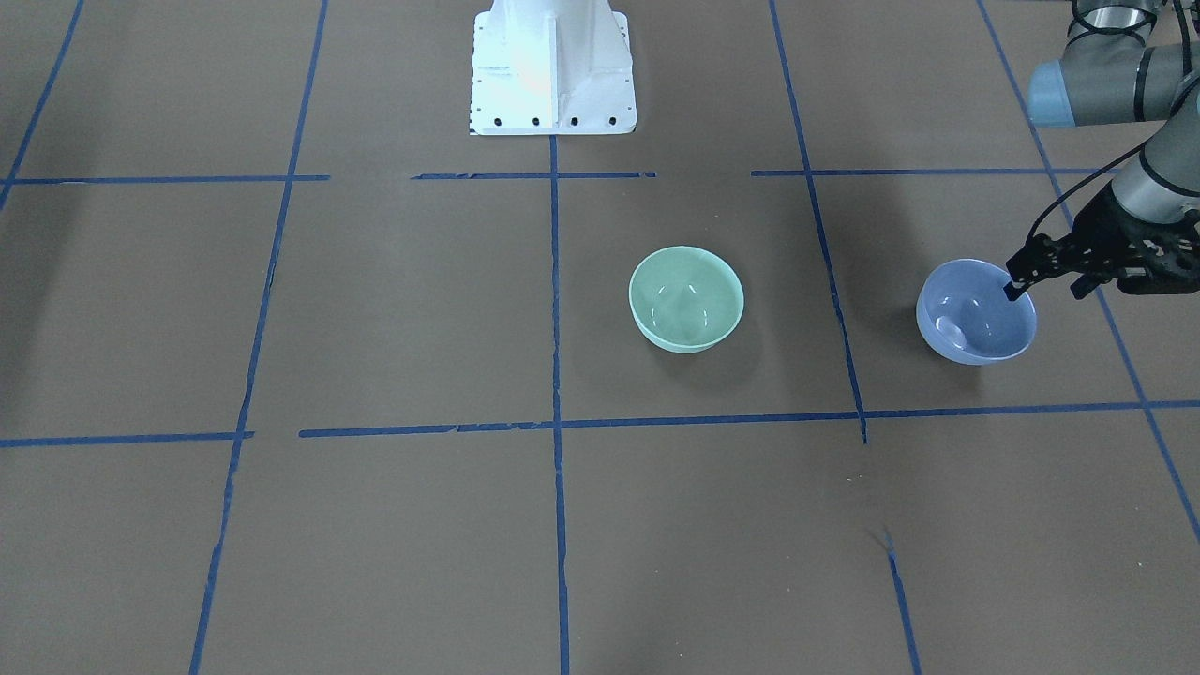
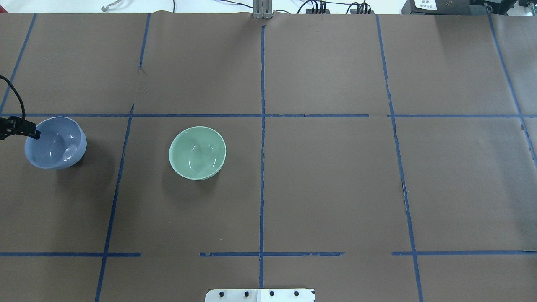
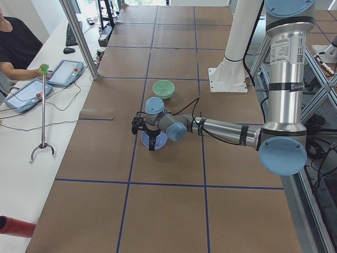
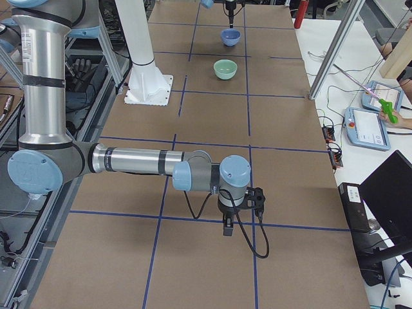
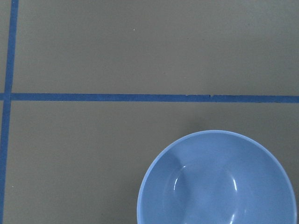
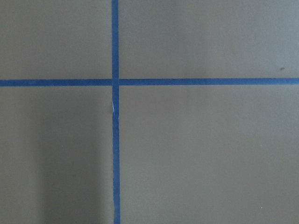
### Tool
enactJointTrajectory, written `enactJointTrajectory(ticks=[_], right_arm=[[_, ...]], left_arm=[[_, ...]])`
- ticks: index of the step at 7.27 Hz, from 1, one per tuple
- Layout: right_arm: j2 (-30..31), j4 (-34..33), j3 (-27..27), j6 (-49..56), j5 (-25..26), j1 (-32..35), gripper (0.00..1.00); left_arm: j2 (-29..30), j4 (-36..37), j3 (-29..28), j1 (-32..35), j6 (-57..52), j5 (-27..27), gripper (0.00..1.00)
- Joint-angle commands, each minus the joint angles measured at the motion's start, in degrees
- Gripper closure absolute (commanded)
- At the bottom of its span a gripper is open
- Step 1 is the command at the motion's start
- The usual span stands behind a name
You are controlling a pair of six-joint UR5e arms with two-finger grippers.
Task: Stack blue bowl on green bowl
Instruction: 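Lower the left gripper onto the blue bowl rim and grasp it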
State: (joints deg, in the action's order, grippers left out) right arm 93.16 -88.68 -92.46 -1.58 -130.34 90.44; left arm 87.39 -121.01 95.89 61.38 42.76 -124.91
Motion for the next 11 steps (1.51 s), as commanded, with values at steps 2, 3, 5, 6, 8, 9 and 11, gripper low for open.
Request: enactJointTrajectory(ticks=[2,3,5,6,8,9,11], right_arm=[[0.0,0.0,0.0,0.0,0.0,0.0,0.0],[0.0,0.0,0.0,0.0,0.0,0.0,0.0],[0.0,0.1,0.0,0.0,0.0,0.0,0.0],[0.0,0.0,0.0,0.0,0.0,0.0,0.0],[0.0,0.0,0.0,0.0,0.0,0.0,0.0],[0.0,0.0,0.0,-0.1,0.0,0.0,0.0],[0.0,0.0,0.0,-0.1,0.0,0.0,0.0]], left_arm=[[0.0,-6.1,-5.7,-3.1,0.5,1.0,0.0],[0.1,-6.1,-5.6,-3.1,0.7,0.9,0.21],[0.0,-6.0,-4.7,-3.0,0.2,0.4,0.76],[-0.1,-5.8,-3.6,-2.8,-0.3,0.2,0.93],[-1.4,-5.6,-1.2,-2.5,-0.6,0.0,1.0],[-3.2,-4.4,1.6,-2.1,-3.2,-2.6,1.0],[-2.8,11.9,9.2,7.1,-15.7,-7.7,1.0]])
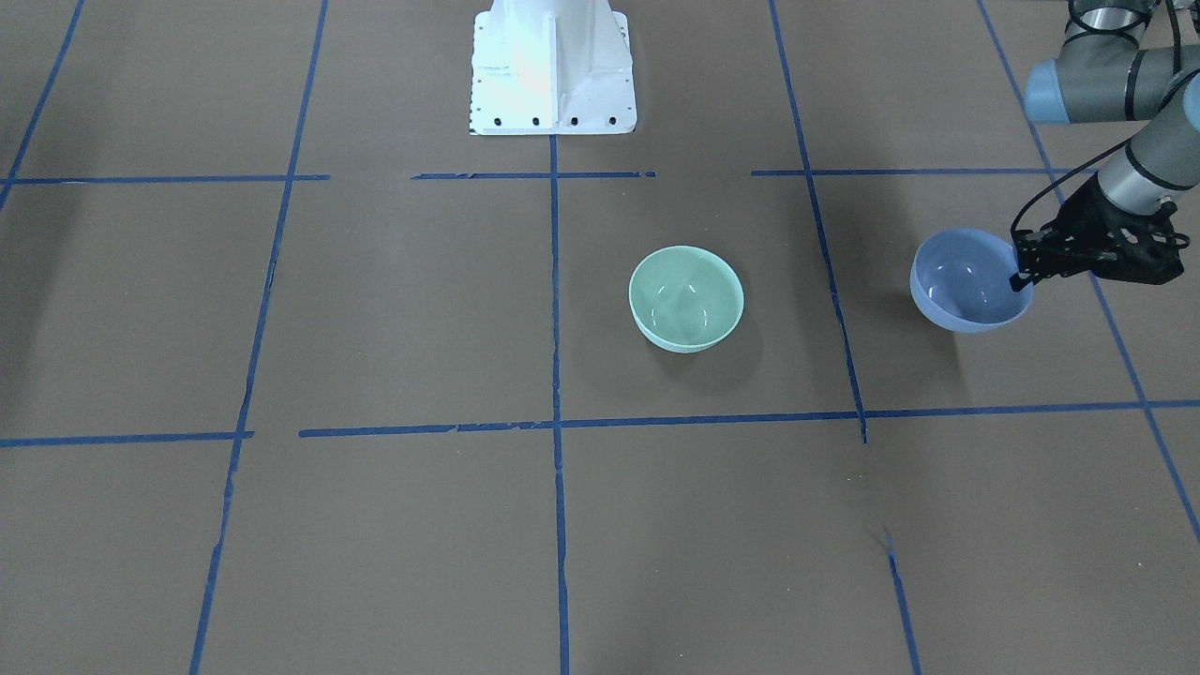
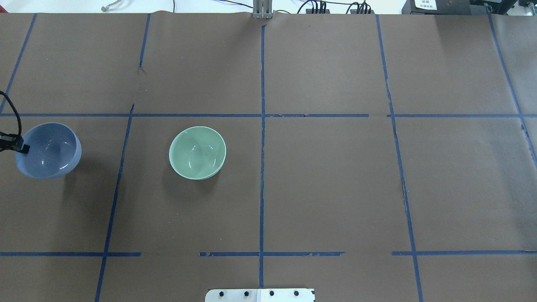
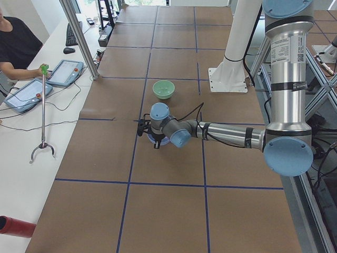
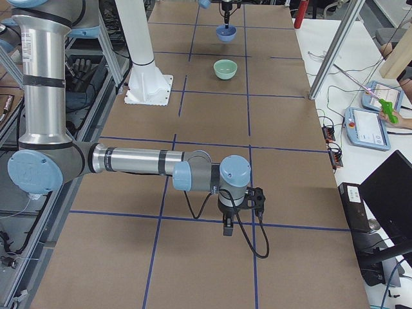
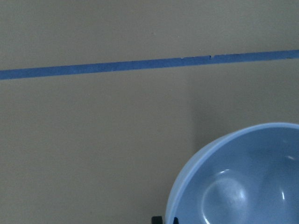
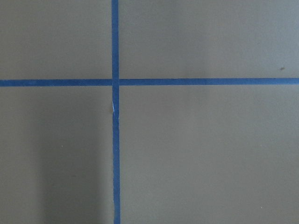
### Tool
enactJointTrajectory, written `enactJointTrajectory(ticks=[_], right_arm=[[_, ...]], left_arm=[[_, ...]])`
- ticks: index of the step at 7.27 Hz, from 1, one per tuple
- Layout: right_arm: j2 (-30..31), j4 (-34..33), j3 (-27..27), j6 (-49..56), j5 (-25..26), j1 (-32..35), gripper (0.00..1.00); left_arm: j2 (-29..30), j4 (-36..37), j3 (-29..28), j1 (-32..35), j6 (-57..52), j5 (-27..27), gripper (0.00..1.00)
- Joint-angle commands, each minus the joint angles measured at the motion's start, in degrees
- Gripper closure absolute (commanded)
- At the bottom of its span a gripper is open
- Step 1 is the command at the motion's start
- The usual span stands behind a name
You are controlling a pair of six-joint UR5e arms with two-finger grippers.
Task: Stack blue bowl on green bowl
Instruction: 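Lift the blue bowl and carry it over the green bowl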
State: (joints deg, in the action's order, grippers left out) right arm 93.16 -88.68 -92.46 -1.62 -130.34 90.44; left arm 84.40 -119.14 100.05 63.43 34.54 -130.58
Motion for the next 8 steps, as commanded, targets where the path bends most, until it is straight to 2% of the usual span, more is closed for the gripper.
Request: enactJointTrajectory(ticks=[1,2,3,4,5,6,8], right_arm=[[0.0,0.0,0.0,0.0,0.0,0.0,0.0],[0.0,0.0,0.0,0.0,0.0,0.0,0.0],[0.0,0.0,0.0,0.0,0.0,0.0,0.0],[0.0,0.0,0.0,0.0,0.0,0.0,0.0],[0.0,0.0,0.0,0.0,0.0,0.0,0.0],[0.0,0.0,0.0,0.0,0.0,0.0,0.0],[0.0,0.0,0.0,0.0,0.0,0.0,0.0]], left_arm=[[1.9,22.2,10.1,8.4,-14.4,-1.6,1.0],[5.7,29.9,12.7,13.9,-17.5,-1.5,1.0],[9.6,34.7,14.5,17.9,-17.8,-1.5,1.0],[10.2,38.4,16.6,18.0,-17.8,-1.5,1.0],[10.2,38.7,17.6,17.4,-15.6,-2.0,1.0],[10.2,38.4,19.4,14.1,-10.9,-2.9,1.0],[12.4,34.7,22.1,4.3,6.2,-3.0,1.0]])
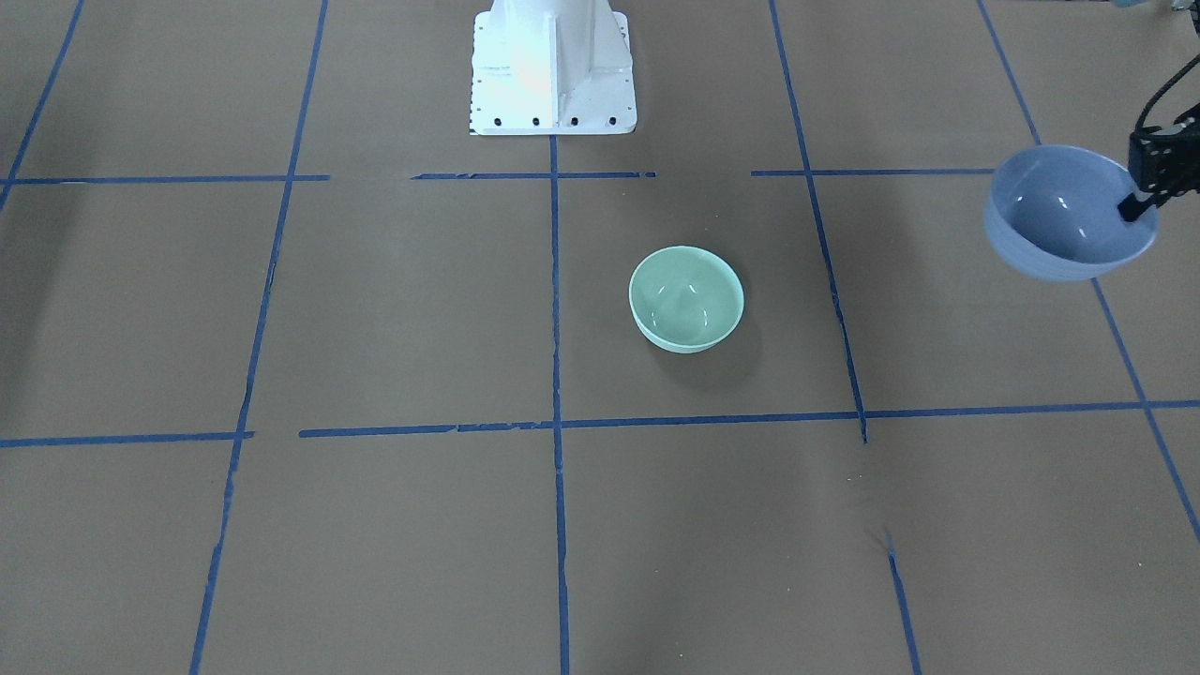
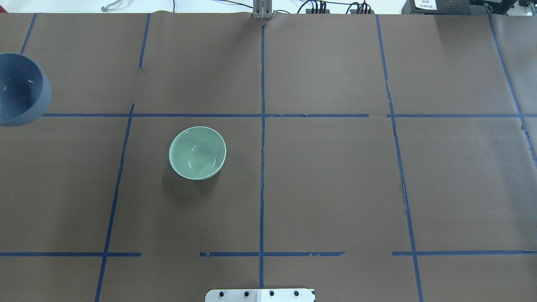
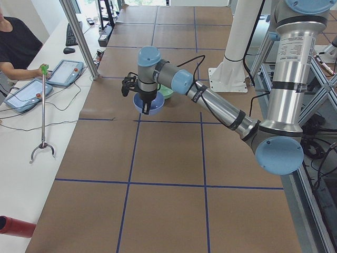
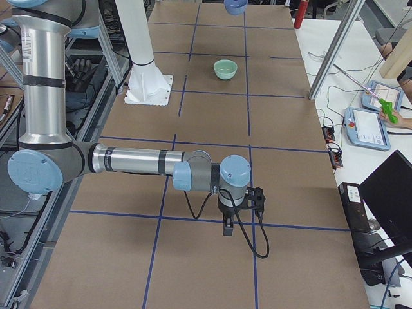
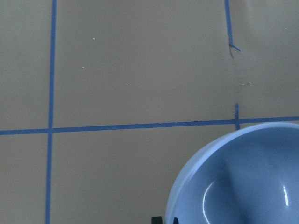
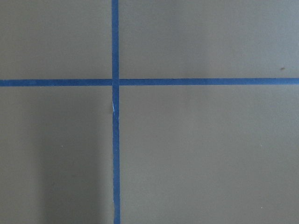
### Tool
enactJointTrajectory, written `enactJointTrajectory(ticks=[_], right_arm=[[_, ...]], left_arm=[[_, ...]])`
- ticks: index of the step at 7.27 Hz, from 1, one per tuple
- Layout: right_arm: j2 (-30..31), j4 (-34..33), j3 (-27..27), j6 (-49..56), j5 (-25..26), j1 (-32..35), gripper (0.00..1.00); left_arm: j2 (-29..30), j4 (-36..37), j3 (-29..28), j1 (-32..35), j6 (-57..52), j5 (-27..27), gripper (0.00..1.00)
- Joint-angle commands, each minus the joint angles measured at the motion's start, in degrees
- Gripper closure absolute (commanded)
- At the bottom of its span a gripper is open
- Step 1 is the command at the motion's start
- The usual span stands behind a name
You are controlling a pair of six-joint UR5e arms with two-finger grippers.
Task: Stack blue bowl on green bowl
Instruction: 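Lift the blue bowl and carry it over the green bowl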
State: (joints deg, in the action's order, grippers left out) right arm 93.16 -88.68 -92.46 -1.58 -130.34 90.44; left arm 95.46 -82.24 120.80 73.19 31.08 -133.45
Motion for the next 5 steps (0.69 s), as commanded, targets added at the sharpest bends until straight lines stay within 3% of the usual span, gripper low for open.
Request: enactJointTrajectory(ticks=[1,3,5], right_arm=[[0.0,0.0,0.0,0.0,0.0,0.0,0.0],[0.0,0.0,0.0,0.0,0.0,0.0,0.0],[0.0,0.0,0.0,0.0,0.0,0.0,0.0]], left_arm=[[4.0,-3.2,1.0,-10.0,15.8,-0.1,1.0],[8.6,-6.2,-1.7,-18.0,24.3,0.4,1.0],[9.7,-18.1,-7.8,-23.4,32.6,2.4,1.0]])
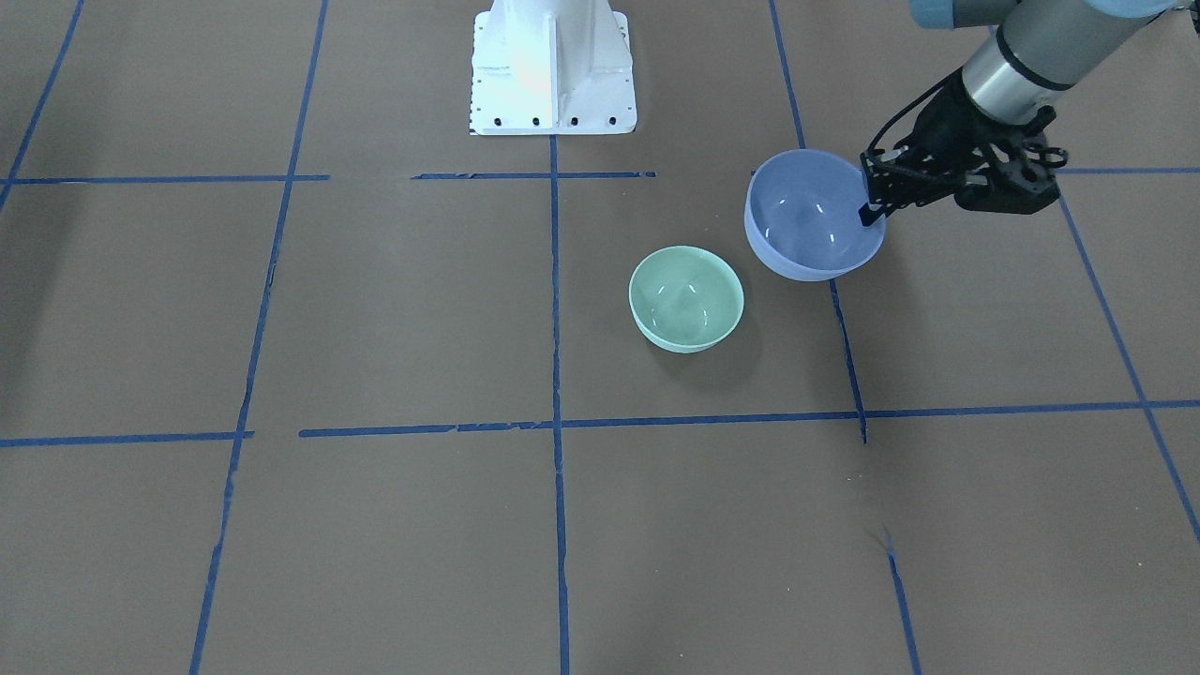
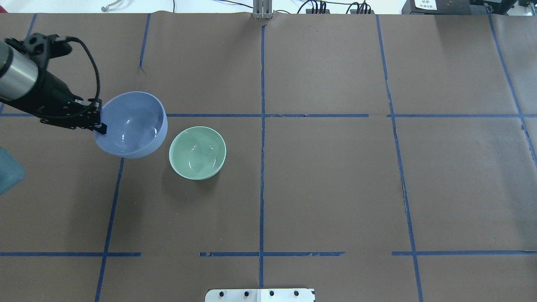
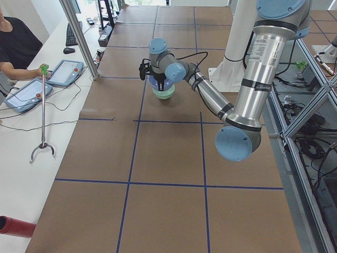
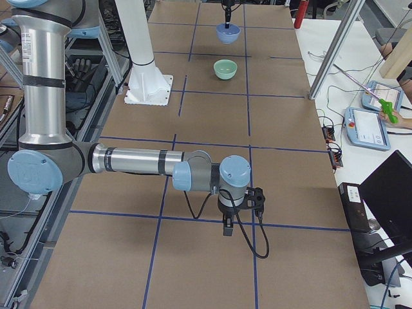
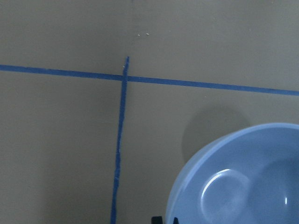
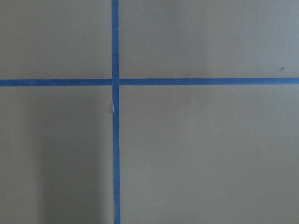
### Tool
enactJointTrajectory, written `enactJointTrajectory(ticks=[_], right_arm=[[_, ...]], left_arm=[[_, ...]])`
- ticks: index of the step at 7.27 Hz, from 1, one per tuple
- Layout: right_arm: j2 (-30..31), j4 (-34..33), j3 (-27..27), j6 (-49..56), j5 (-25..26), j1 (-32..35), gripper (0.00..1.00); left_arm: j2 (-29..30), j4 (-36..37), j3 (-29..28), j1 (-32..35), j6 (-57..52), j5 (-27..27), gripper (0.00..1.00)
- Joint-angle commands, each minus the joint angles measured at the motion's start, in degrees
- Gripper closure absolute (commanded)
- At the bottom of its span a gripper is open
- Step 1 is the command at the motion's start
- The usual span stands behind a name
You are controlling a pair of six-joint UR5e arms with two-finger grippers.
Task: Stack blue bowl on green bowl
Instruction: 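Lift the blue bowl and carry it over the green bowl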
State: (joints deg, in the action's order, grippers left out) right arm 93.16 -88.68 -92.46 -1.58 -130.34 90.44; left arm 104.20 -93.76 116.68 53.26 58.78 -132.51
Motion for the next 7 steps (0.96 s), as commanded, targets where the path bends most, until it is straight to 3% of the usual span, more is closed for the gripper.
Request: enactJointTrajectory(ticks=[1,7], right_arm=[[0.0,0.0,0.0,0.0,0.0,0.0,0.0],[0.0,0.0,0.0,0.0,0.0,0.0,0.0]], left_arm=[[1.2,-9.8,-4.9,-6.0,7.7,3.8,1.0],[6.1,-10.6,-11.0,-10.7,9.8,6.9,1.0]])
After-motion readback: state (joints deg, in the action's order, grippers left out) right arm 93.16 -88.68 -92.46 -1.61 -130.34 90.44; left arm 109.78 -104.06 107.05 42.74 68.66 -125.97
